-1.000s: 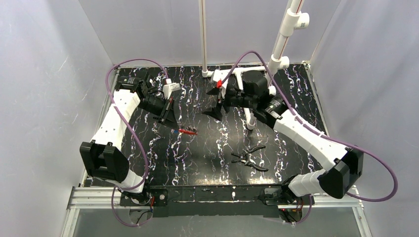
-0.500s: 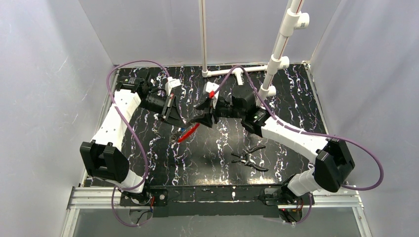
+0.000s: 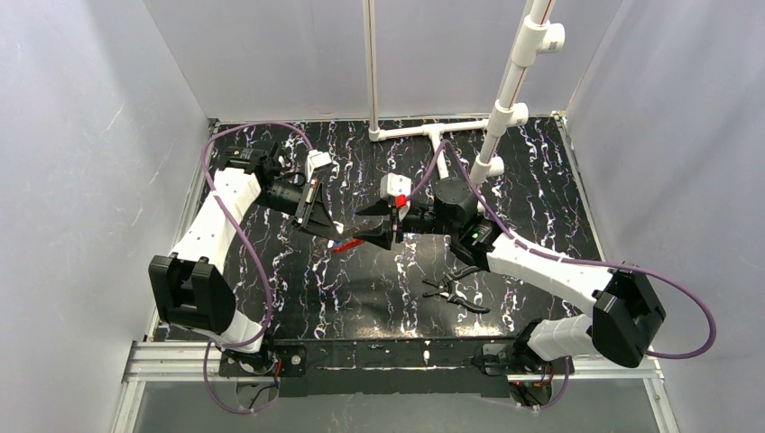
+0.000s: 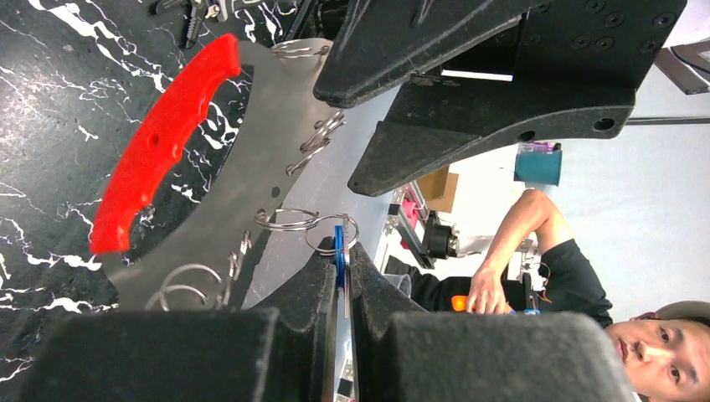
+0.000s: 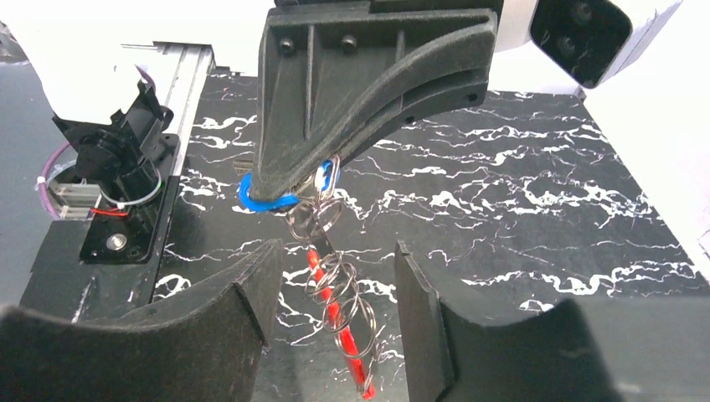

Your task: Remove the keys from the keyring

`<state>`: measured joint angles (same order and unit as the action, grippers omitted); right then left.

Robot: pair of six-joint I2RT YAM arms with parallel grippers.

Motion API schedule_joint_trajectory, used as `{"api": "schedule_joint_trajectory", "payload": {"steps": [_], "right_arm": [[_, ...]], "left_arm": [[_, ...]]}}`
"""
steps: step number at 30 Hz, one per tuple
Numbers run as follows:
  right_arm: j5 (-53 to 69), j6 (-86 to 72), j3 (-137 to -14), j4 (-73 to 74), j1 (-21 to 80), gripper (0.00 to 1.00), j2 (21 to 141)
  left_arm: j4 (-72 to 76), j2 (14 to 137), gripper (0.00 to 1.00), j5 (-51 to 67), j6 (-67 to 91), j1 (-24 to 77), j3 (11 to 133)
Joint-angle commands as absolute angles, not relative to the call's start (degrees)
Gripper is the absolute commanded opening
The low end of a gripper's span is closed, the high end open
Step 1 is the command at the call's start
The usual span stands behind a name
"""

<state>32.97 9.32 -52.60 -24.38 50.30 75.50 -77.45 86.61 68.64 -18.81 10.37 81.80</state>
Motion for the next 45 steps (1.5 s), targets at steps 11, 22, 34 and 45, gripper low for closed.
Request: {"api": "schedule_joint_trajectory", "payload": {"steps": [11, 22, 34, 45], "right_arm": [[30.5, 7.9, -51.0, -33.5, 53.4, 0.49, 76.2], [28.5, 6.7, -52.1, -35.8, 54.7, 0.42, 80.3], [27.5, 5.8, -53.6, -36.6, 54.8, 0.4, 81.3], [28.7, 5.6, -53.9, -37.1, 54.8, 0.36, 81.4]], "left_arm": [[-80.1, 85.3, 0.0, 74.0, -20.5, 10.7, 81.8], [-83.2, 85.7, 0.0, 75.1, -23.5, 10.7, 81.9], [-83.6, 86.5, 0.0, 74.8, -24.3, 10.7, 81.6], [-83.6, 86.6, 0.0, 74.3, -24.0, 10.7, 81.4]]}}
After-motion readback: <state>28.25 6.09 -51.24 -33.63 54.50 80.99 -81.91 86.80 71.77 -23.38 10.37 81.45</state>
